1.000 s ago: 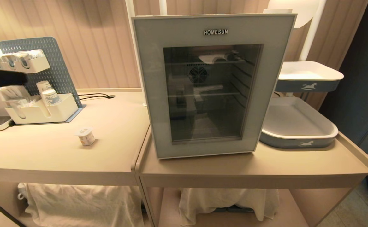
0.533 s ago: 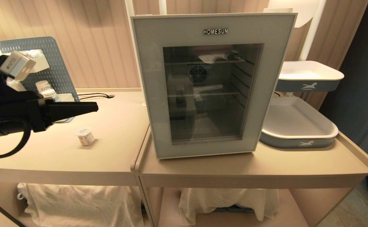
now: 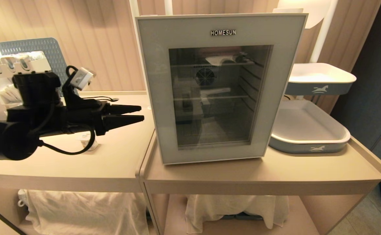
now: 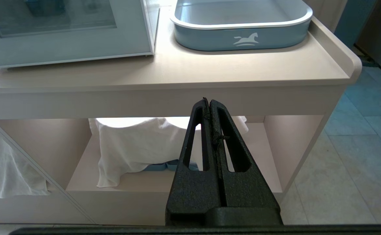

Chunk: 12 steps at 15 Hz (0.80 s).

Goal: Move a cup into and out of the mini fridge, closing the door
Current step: Open the freezer door

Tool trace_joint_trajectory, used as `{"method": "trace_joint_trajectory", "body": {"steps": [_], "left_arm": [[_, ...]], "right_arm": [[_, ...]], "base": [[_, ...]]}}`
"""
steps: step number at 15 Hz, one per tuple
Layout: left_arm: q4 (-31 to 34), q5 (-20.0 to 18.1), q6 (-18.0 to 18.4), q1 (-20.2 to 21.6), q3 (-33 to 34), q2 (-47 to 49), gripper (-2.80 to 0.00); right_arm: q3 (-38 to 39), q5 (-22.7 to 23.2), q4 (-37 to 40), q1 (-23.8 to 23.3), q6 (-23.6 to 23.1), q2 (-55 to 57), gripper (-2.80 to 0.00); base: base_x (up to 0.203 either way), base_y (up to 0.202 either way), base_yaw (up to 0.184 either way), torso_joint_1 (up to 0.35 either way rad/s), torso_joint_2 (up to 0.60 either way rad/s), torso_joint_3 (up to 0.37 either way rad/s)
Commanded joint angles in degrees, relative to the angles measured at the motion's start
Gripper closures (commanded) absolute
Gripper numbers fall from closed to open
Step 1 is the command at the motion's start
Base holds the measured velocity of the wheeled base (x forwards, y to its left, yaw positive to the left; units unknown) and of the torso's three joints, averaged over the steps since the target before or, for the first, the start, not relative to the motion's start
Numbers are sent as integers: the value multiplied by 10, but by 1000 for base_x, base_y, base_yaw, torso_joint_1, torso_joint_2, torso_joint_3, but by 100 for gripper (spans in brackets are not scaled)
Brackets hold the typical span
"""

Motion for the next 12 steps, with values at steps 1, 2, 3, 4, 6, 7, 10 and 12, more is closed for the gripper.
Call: {"method": "trace_joint_trajectory", "body": {"steps": [1,2,3,4,6,7,10,12], "left_arm": [[-51,-1,0,-23,-6,54,-280],[-79,2,0,-28,-8,72,-280],[-94,3,0,-30,-12,86,-280],[-99,3,0,-30,-15,93,-280],[-100,3,2,-29,-16,98,-280],[-100,4,2,-28,-16,97,-280],[-99,27,2,-26,-8,88,-280],[-101,29,3,-22,19,63,-280]], "right_arm": [[0,0,0,0,0,1,0],[0,0,0,0,0,1,0],[0,0,0,0,0,1,0],[0,0,0,0,1,1,0],[0,0,0,0,0,1,0],[0,0,0,0,0,1,0],[0,0,0,0,0,1,0],[0,0,0,0,0,1,0]], "base": [[0,0,0,0,0,0],[0,0,0,0,0,0],[0,0,0,0,0,0],[0,0,0,0,0,0],[0,0,0,0,0,0],[0,0,0,0,0,0],[0,0,0,0,0,0],[0,0,0,0,0,0]]}}
